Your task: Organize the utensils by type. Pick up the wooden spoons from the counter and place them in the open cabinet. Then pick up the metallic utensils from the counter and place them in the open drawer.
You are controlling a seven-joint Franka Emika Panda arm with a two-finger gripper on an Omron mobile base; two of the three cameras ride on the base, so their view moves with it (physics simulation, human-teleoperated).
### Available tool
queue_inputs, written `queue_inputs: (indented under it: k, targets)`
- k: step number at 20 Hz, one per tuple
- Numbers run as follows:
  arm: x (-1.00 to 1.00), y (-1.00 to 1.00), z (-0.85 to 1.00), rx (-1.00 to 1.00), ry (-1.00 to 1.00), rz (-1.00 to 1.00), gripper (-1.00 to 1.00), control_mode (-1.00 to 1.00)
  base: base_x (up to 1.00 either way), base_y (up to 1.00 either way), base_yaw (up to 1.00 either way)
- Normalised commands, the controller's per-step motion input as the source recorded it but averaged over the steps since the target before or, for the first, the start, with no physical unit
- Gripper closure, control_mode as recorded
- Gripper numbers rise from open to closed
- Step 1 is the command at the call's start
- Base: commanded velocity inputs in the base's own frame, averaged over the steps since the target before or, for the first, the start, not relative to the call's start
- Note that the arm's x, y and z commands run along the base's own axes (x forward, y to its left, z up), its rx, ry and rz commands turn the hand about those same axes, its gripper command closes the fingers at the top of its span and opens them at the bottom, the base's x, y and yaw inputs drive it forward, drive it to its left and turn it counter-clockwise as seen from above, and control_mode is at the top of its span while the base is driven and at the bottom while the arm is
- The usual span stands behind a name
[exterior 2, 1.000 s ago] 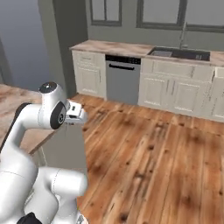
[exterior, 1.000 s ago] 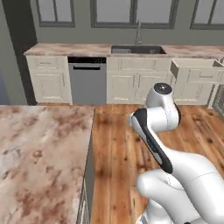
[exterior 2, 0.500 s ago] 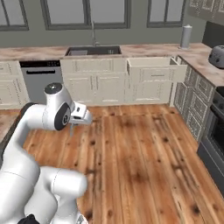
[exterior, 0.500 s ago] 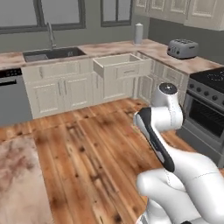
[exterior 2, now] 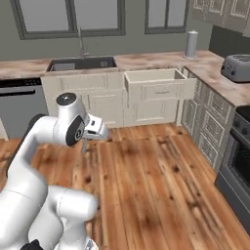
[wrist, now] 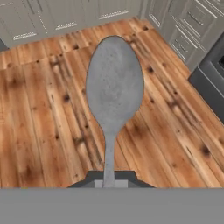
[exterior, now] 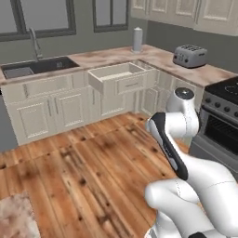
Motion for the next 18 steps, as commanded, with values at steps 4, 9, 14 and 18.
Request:
queue_inputs:
  k: [4, 9, 14, 18]
  targets:
    - [0.0, 0.0, 0.0, 0.0, 0.0, 0.0, 1.0, 1.0, 1.0, 0.05, -0.09]
    - [0.0, 0.0, 0.0, 0.0, 0.0, 0.0, 1.0, 1.0, 1.0, 0.06, -0.07]
    - [0.0, 0.0, 0.0, 0.0, 0.0, 0.0, 1.0, 1.0, 1.0, 0.07, -0.06]
    - [0.0, 0.0, 0.0, 0.0, 0.0, 0.0, 1.0, 1.0, 1.0, 0.1, -0.1]
